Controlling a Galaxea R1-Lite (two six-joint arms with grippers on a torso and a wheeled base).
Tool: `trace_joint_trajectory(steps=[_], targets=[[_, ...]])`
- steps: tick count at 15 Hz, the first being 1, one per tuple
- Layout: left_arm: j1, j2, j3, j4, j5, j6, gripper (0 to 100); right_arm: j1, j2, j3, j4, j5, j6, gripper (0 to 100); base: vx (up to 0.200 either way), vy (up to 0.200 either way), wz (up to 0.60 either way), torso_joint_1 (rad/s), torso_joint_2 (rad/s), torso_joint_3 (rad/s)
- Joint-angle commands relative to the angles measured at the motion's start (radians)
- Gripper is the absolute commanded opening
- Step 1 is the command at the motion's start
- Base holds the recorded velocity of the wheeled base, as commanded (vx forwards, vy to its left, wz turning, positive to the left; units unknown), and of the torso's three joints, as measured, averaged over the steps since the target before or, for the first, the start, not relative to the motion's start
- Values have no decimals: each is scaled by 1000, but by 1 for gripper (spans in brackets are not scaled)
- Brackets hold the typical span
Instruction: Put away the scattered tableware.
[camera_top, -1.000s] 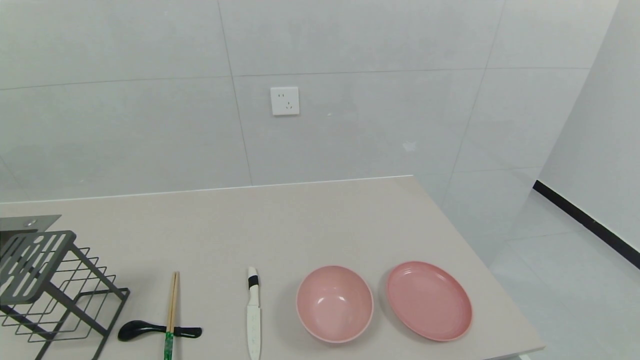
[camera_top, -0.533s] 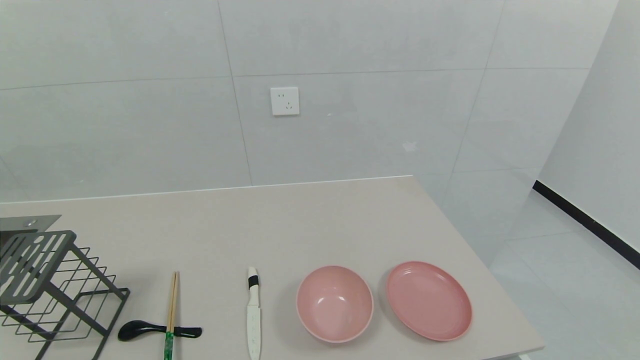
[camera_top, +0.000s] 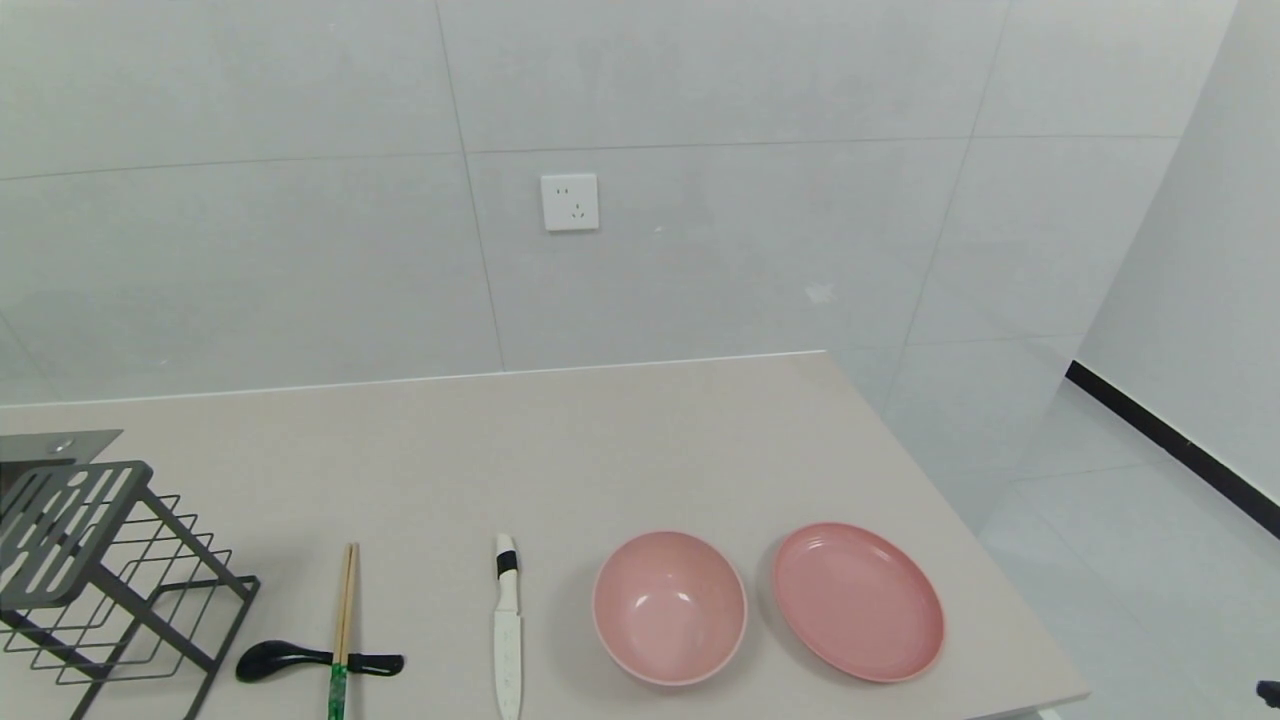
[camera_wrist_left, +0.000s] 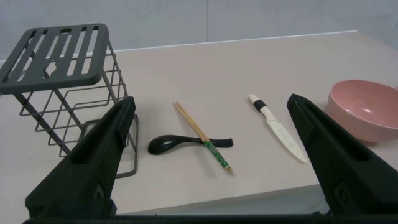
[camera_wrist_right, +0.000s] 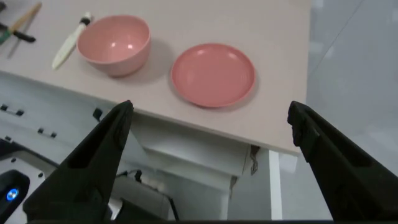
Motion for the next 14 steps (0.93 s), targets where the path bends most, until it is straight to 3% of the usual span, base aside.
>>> trace_joint_trajectory(steps=[1,6,9,14], targets=[[1,1,0,-1,0,2,100,31,273,-22,-30,-4,-40,100,0,0,0,0,0,0],[-1,1,0,0,-1,2,100,12,655,-89,-177,-11,-47,100,0,0,0,0,0,0],[1,1,0,0,-1,2,100,0,920,-82,-424,-27,-54,100,0,0,0,0,0,0],[-1,1,0,0,0,2,100,28,1112,-22,-620,-65,-59,100,0,0,0,0,0,0]])
